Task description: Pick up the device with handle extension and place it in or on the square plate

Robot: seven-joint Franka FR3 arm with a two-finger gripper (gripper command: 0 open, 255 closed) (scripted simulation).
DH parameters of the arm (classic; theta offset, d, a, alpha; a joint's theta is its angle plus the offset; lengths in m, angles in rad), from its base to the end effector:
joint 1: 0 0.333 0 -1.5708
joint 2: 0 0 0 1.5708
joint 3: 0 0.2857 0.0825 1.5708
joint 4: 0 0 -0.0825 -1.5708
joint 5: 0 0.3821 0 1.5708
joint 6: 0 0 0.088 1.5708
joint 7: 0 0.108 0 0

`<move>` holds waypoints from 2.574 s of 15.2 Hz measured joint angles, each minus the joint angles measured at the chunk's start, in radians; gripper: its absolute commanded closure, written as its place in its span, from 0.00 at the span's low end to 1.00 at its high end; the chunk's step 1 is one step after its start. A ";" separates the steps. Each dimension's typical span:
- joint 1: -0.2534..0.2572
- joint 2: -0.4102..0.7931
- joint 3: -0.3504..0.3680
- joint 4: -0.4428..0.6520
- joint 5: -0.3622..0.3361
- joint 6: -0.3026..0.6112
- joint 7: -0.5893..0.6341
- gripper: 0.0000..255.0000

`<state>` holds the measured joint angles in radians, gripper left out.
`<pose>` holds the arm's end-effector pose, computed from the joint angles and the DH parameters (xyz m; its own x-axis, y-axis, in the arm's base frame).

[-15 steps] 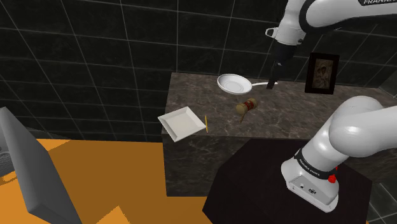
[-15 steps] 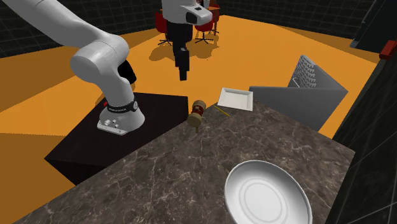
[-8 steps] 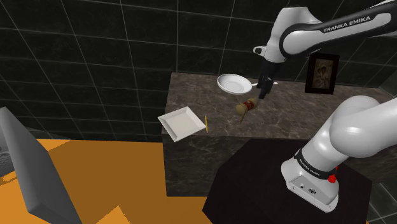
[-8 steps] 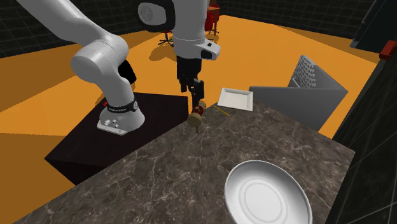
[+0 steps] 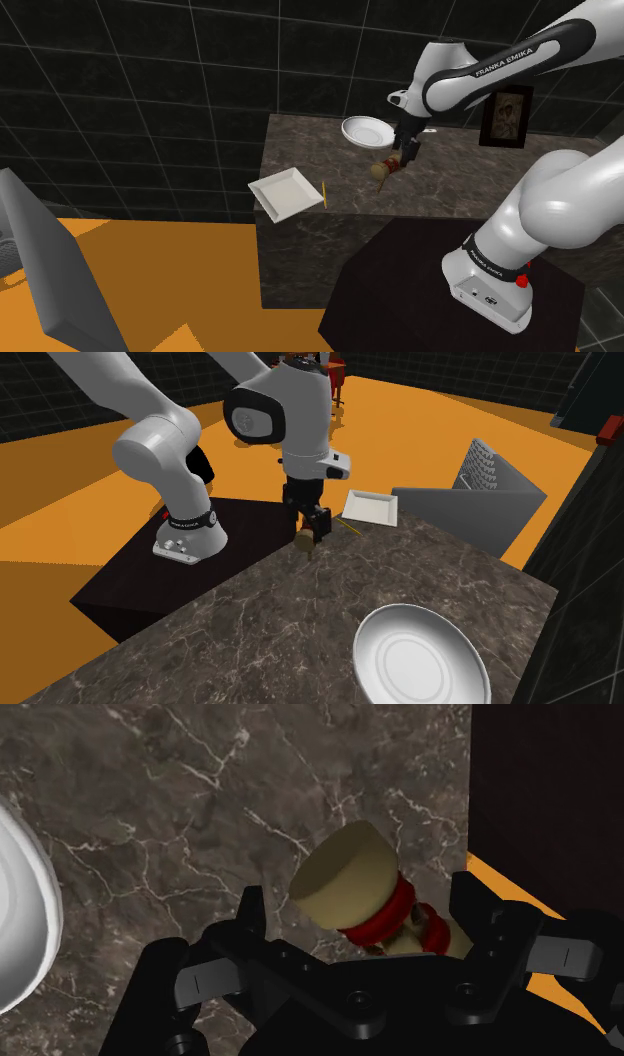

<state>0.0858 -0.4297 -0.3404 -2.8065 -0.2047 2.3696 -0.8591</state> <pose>0.3581 -0.0789 0.2921 0.7082 0.7059 -0.0121 0.7058 -0.7083 -0.0141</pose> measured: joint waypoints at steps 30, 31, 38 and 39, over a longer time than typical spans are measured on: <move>-0.003 -0.044 0.009 0.019 0.000 -0.061 0.001 1.00; -0.004 -0.058 0.013 0.023 0.000 -0.079 0.003 1.00; -0.005 -0.132 0.034 0.074 0.008 -0.205 0.008 1.00; -0.005 -0.133 0.034 0.080 0.008 -0.211 0.006 1.00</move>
<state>0.0806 -0.5629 -0.3066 -2.7263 -0.1971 2.1583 -0.8532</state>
